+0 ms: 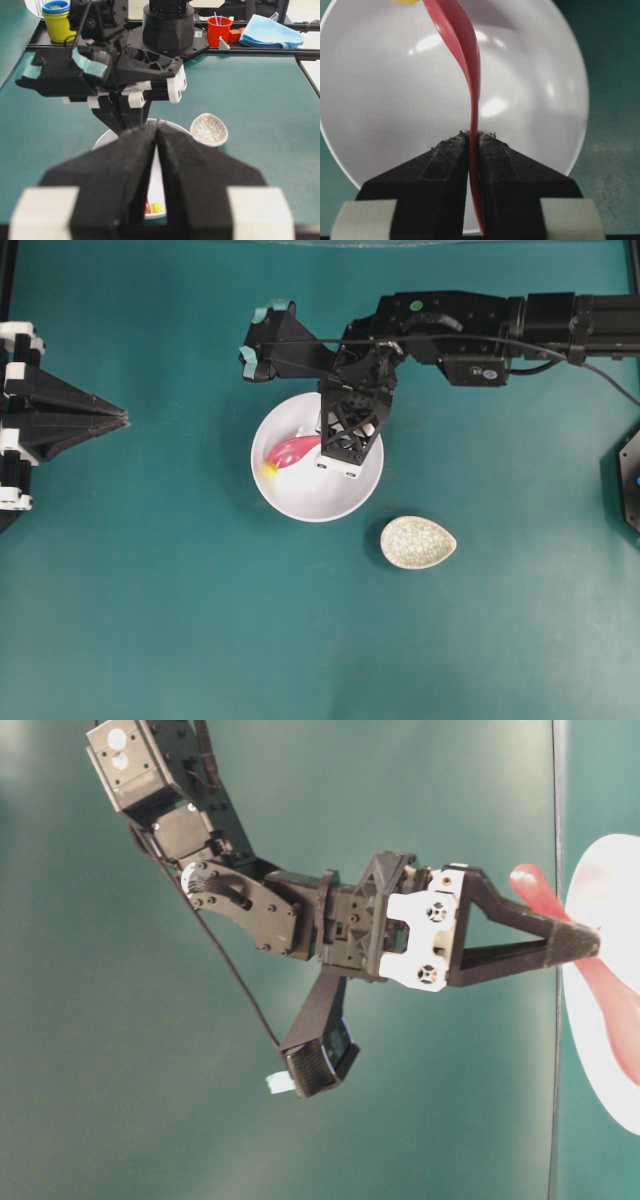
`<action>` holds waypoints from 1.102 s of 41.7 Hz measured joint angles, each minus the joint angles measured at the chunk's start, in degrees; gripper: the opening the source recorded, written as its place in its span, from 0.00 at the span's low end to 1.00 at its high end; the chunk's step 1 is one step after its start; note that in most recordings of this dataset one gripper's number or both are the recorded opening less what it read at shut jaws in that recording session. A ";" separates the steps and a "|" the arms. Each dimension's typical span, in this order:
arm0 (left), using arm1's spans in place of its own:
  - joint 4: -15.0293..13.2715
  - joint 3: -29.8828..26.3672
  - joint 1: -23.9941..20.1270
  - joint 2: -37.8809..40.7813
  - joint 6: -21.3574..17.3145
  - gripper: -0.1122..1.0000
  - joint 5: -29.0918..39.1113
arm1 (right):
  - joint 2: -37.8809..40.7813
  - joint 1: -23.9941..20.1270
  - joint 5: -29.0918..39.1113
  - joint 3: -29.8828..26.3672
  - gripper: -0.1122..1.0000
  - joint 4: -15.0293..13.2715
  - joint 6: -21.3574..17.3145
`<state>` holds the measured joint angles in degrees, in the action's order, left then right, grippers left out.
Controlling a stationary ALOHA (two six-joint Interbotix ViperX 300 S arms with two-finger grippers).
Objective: Scoop the yellow hexagonal prism block from the bowl with a spoon using the right arm.
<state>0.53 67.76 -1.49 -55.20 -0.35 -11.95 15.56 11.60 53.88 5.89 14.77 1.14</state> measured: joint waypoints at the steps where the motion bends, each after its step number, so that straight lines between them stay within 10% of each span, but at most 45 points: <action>1: 0.00 0.00 0.00 0.00 0.00 0.18 0.00 | -0.09 0.00 -0.26 0.26 0.16 0.00 -0.35; 32: 0.09 -0.09 0.09 0.00 0.35 0.18 0.00 | -13.01 -0.09 3.34 4.22 0.16 0.00 -1.93; 46: 0.09 -0.09 0.00 0.00 0.35 0.18 0.09 | -23.91 -6.68 1.76 15.38 0.16 0.00 -4.75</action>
<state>0.62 67.68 -1.49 -55.20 0.00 -11.87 -8.35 4.92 55.63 21.27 14.77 -3.60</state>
